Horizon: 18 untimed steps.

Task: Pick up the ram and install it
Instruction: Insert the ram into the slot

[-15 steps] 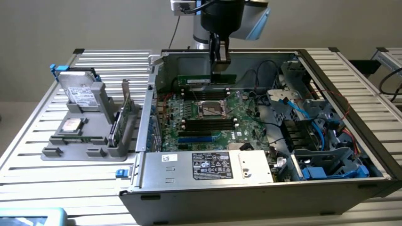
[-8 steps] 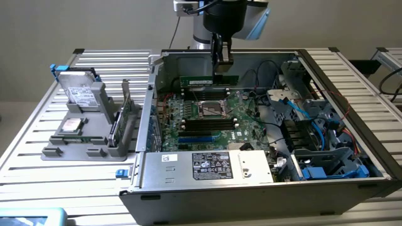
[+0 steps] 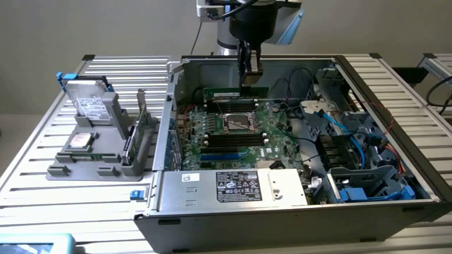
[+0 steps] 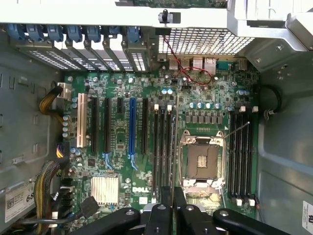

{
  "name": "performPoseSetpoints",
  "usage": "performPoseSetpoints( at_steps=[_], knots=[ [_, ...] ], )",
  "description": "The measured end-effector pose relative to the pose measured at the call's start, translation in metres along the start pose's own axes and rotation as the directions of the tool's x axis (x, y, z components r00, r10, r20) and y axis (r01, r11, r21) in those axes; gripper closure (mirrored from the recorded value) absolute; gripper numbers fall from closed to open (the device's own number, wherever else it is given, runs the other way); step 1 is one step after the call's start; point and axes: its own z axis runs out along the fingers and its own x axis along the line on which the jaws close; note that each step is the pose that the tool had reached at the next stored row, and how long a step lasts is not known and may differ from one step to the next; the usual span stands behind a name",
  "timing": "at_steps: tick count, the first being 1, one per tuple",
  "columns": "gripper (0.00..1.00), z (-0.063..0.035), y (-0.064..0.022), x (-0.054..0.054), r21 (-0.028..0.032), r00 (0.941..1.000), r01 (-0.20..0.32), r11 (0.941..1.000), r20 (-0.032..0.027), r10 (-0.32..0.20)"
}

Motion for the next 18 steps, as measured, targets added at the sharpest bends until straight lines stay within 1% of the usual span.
performPoseSetpoints(
  at_steps=[4,6,9,15,18],
  knots=[
    [0.86,0.0042,-0.0001,0.000,0.0000,1.0000,0.000,1.0000,-0.0032,0.000],
    [0.86,0.0057,-0.0005,0.000,-0.0004,1.0000,0.000,1.0000,-0.0081,0.000],
    [0.86,0.0089,-0.0007,-0.001,-0.0003,0.9999,-0.003,1.0000,-0.0120,0.003],
    [0.86,0.0136,-0.0020,-0.001,-0.0004,0.9999,-0.006,1.0000,-0.0149,0.006],
    [0.86,0.0165,-0.0039,-0.001,-0.0007,0.9998,-0.006,1.0000,-0.0211,0.006]
  ],
)
